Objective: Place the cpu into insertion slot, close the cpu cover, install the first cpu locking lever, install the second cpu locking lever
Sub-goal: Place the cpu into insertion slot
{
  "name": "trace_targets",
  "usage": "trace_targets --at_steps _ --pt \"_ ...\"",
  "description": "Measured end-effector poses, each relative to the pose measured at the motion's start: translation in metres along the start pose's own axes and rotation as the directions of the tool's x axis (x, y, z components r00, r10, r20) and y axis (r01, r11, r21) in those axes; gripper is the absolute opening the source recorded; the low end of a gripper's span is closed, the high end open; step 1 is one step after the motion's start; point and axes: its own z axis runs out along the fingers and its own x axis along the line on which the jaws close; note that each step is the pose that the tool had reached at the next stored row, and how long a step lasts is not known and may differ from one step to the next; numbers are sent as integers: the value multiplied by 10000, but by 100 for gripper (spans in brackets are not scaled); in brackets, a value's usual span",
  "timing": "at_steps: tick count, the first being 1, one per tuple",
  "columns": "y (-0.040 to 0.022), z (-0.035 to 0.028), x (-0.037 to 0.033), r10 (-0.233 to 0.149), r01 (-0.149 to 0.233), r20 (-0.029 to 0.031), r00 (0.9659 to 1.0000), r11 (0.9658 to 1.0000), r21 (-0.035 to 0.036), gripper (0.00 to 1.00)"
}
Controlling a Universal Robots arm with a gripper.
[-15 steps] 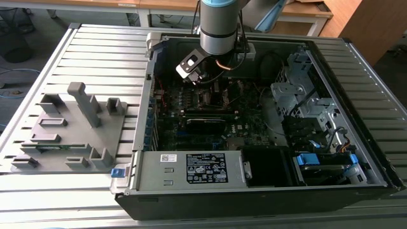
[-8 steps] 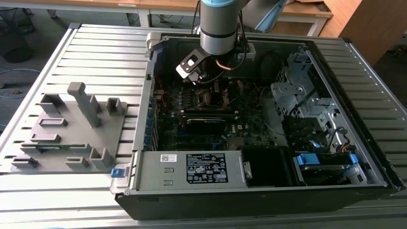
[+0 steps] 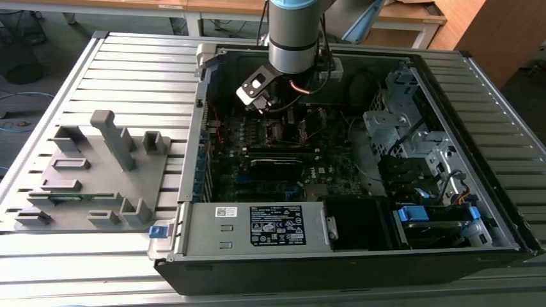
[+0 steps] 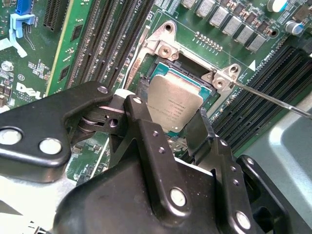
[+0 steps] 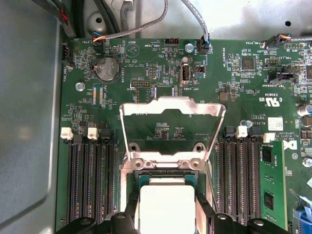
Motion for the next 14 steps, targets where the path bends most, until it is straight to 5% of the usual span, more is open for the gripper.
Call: trace_targets --at_steps 14 --pt "1 23 0 1 -1 1 10000 10000 0 54"
